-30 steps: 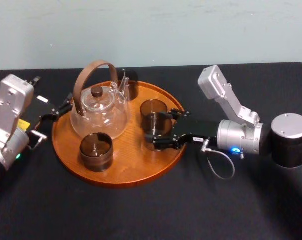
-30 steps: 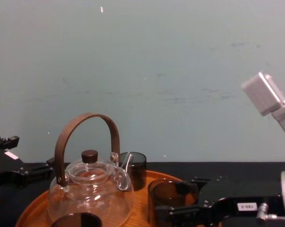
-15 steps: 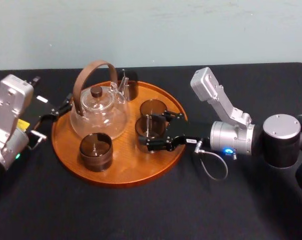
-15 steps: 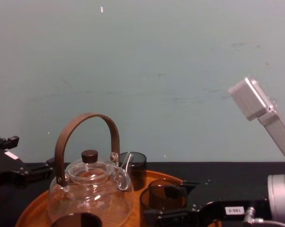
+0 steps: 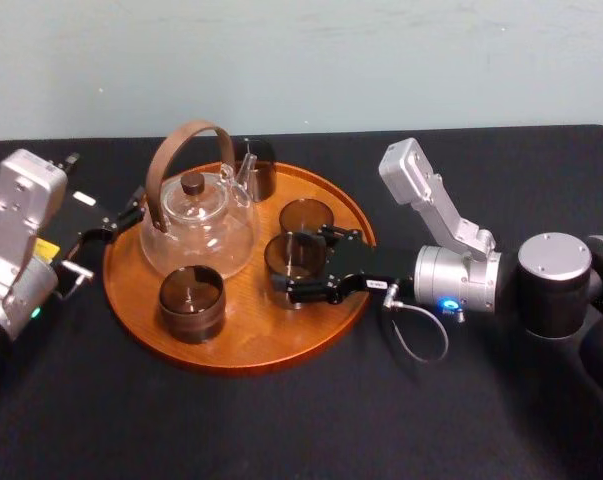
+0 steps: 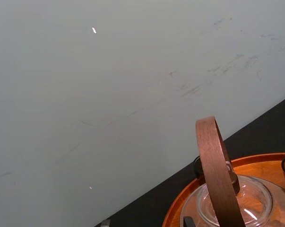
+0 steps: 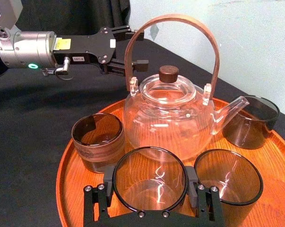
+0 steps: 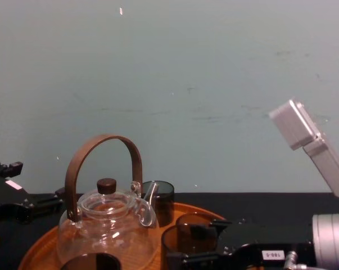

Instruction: Pick up the glass from the table and place it on the tray.

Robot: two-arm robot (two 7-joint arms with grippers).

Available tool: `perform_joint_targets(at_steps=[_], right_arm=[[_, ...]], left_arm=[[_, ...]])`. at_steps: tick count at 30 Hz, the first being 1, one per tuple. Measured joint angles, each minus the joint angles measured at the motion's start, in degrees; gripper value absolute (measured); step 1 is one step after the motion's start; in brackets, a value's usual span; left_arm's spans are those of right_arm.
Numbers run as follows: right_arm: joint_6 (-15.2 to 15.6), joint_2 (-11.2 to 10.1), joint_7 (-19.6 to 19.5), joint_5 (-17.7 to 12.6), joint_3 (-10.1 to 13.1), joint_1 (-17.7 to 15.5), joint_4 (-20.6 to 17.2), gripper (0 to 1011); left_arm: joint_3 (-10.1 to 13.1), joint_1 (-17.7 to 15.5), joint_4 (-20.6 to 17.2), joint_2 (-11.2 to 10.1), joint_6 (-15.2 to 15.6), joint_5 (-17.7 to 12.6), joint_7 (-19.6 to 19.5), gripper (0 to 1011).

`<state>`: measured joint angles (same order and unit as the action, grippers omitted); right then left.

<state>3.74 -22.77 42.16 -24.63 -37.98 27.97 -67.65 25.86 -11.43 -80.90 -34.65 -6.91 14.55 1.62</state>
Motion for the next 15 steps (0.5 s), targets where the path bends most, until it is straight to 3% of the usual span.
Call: perform_joint_targets(at_steps=[15], right_arm=[[-0.63, 1.81, 0.71, -0.03, -0.75, 1.18, 3.84, 905]], left_arm=[[0.00, 0.00, 0.00, 0.00, 0.00, 0.00, 0.00, 1001]])
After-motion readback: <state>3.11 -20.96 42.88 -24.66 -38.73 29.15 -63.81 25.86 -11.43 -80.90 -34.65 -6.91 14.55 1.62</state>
